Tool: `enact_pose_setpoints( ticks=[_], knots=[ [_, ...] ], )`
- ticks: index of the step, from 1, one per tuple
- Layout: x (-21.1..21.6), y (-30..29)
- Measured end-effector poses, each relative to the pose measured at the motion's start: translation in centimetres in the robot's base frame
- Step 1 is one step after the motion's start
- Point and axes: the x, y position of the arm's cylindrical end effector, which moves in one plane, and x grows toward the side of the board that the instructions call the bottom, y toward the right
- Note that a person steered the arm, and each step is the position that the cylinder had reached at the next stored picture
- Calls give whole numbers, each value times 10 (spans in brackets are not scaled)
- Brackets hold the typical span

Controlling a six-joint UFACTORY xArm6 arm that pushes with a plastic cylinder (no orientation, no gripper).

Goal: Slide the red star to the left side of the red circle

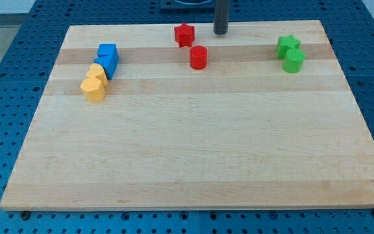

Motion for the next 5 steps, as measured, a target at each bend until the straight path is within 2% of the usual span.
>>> enact_pose_setpoints(
  ticks=[1,5],
  knots=[
    [-18,-13],
    [0,-58]
  ],
)
